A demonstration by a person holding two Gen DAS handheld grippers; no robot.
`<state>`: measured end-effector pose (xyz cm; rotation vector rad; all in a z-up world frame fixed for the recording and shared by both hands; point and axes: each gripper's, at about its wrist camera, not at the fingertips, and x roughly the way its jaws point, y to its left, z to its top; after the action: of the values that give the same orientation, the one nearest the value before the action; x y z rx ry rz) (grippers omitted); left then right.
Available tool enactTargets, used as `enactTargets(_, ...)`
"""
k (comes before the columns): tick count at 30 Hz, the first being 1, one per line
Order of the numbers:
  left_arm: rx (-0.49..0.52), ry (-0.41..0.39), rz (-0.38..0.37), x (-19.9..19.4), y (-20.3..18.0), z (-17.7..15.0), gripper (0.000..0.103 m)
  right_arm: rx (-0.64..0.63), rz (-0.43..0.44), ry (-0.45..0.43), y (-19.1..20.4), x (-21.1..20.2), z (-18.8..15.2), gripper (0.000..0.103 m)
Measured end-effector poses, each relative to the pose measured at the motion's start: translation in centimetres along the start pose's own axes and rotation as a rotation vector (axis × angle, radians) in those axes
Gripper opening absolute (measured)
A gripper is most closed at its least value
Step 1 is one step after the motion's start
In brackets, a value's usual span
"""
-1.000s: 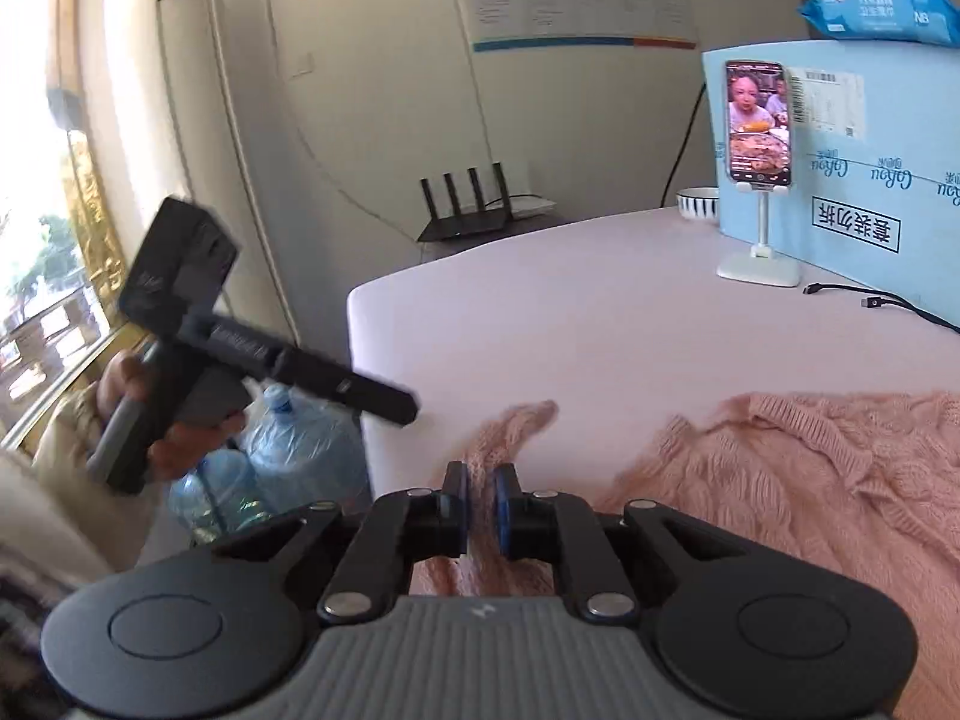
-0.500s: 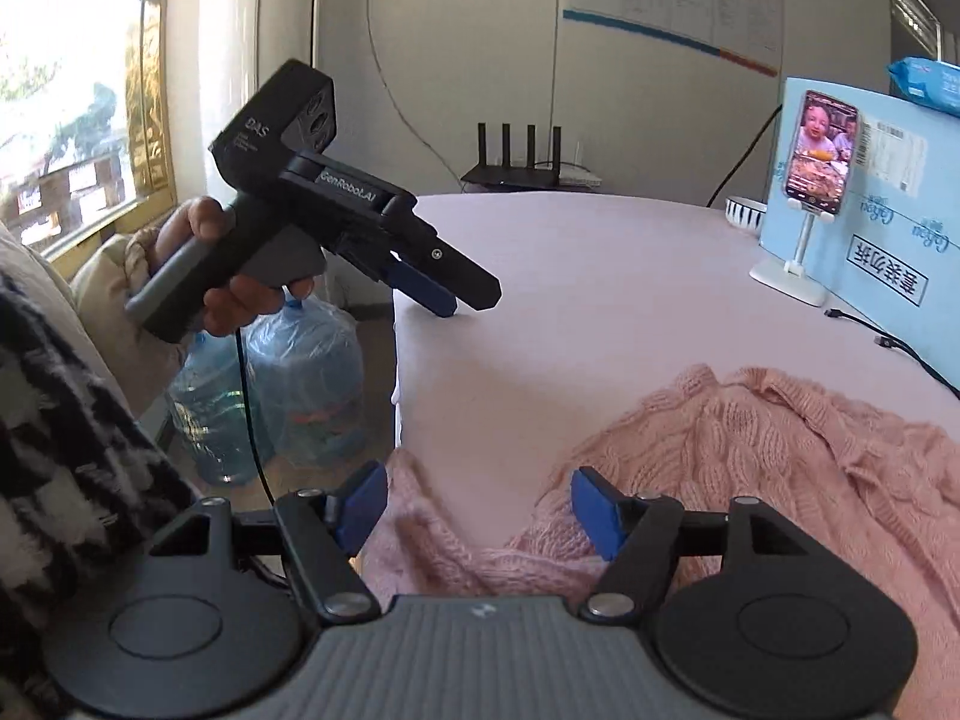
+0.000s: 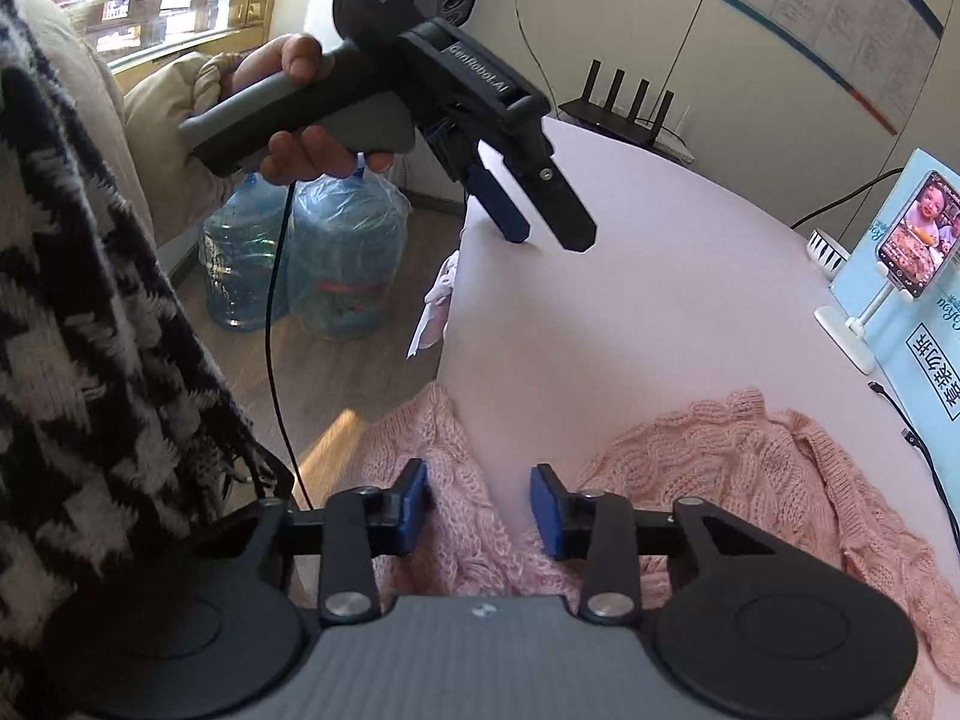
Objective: Fold clothes
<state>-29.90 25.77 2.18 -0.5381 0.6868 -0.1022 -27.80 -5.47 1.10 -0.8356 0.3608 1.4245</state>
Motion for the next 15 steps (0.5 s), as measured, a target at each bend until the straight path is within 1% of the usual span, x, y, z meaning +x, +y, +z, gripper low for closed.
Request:
enactTargets(1,0.002,0.0,0.005,0.1,-0.1,0.0,0.102,0.018,0.009,-0.026,-0.1,-0.3,0.1,0.009)
enactTargets(5,0.007,0.007,0.018,0.0,-0.4,0.1,0.102,0.118,-0.062,-0.179,-1.3,-2.2,0.0,0.01)
enactTargets(8,-0.009,0.017,0.025,0.0,-0.5,0.4,0.102,0.217,-0.062,-0.287,-2.6,-4.2,-0.6,0.01)
enactTargets(12,-0.018,0.021,0.016,0.3,-0.8,0.6,0.102,0.3,-0.042,-0.402,-3.9,-5.6,-1.5,0.01)
enactTargets(13,-0.02,0.022,0.004,0.5,-0.9,0.6,0.102,0.321,-0.039,-0.397,-3.8,-5.3,-1.8,0.01)
enactTargets(15,-0.017,0.042,-0.067,1.0,-1.4,0.5,0.102,0.352,-0.042,-0.385,-3.3,-4.7,-2.4,0.01)
